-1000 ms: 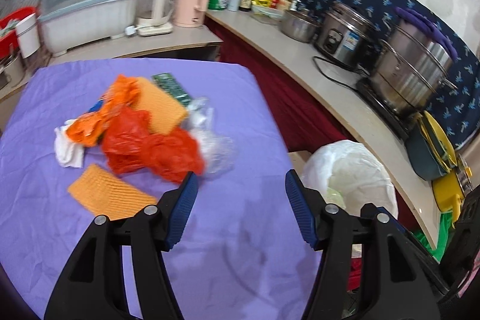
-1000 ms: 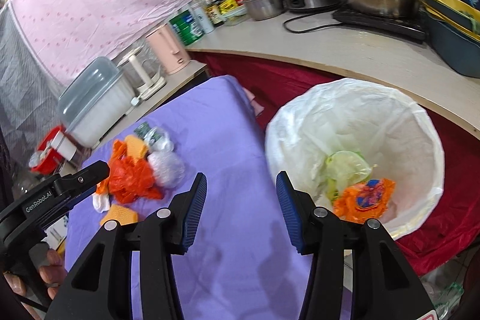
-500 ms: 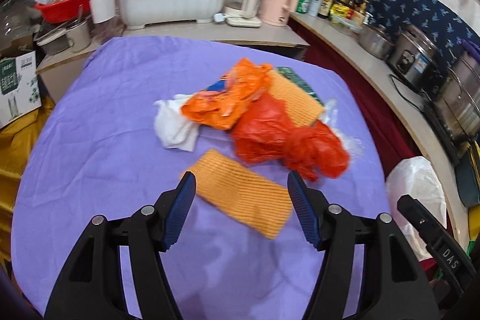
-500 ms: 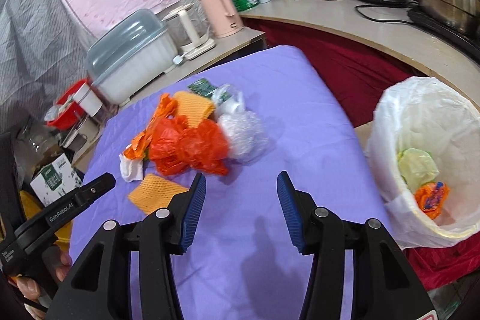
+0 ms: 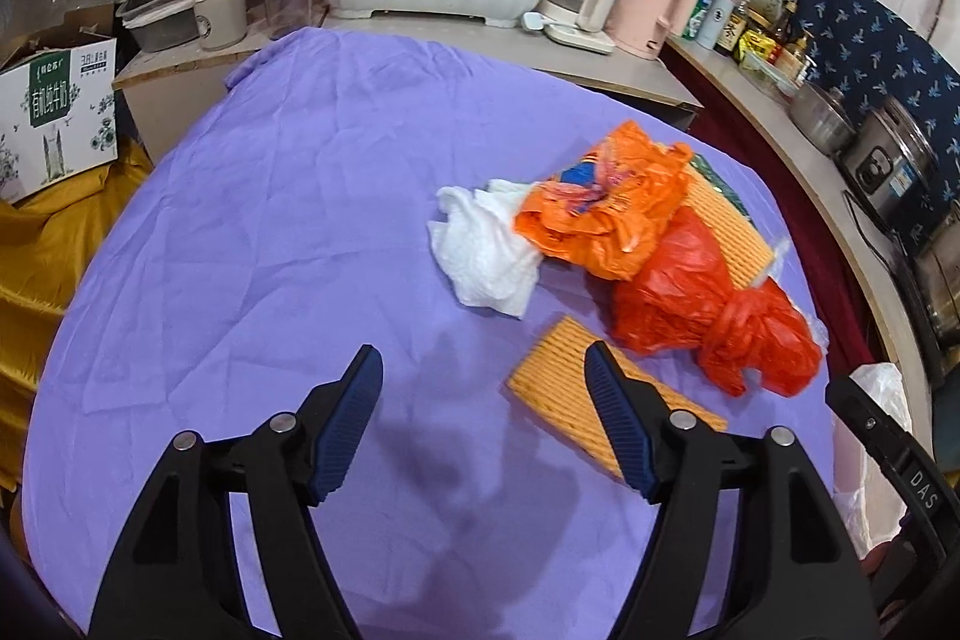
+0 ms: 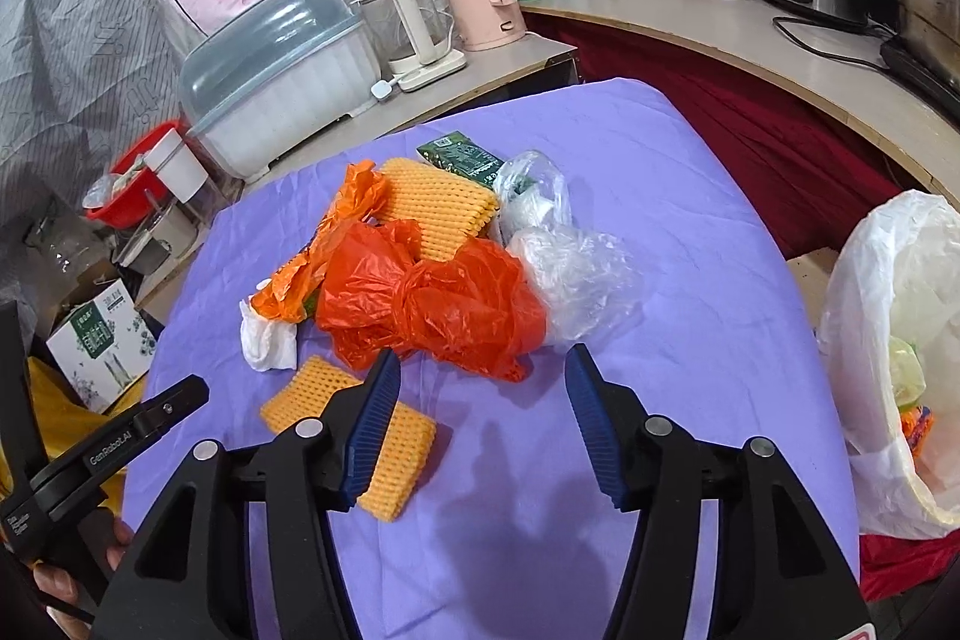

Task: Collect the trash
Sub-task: 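Move both open tools back over the remaining trash on the table, then grasp another white tissue with the left tool while the right tool grasps the red plastic bag, then lift the tissue and red bag and carry them toward the white bin, then open both tools over the bin to drop the tissue and red bag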

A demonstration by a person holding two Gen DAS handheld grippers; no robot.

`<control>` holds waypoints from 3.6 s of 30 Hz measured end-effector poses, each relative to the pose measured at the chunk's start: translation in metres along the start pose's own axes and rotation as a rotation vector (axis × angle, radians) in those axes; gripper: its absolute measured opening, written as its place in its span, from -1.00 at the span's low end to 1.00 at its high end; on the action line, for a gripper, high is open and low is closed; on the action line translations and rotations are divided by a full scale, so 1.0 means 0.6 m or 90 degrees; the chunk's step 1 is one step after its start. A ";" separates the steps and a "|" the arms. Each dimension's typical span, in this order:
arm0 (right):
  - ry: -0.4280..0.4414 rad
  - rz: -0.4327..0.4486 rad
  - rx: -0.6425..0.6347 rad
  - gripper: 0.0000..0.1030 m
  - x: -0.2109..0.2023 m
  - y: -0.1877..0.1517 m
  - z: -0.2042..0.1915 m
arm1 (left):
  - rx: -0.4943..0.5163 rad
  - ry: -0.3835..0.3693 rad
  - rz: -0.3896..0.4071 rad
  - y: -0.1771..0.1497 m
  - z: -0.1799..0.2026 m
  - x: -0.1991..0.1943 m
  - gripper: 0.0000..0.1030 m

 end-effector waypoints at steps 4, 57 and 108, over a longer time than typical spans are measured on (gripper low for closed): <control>-0.005 -0.005 0.001 0.11 0.024 0.010 -0.003 | -0.001 0.006 -0.005 0.009 -0.010 0.019 0.36; 0.059 0.074 0.005 -0.84 -0.111 0.027 -0.020 | 0.041 -0.097 0.047 0.006 0.046 -0.098 -0.83; -0.150 0.185 0.250 -0.88 -0.316 -0.036 0.498 | 0.415 -0.324 -0.062 -0.266 0.644 -0.137 -0.83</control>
Point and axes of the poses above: each gripper's, at about its wrist camera, not at the fingertips, and x roughly the way its jaws point, z to its right, y to its top, the point moved 6 cm from there along x, roughly the way its jaws point, and after that the axes turned 3 degrees about -x, right-handed, at the moved point
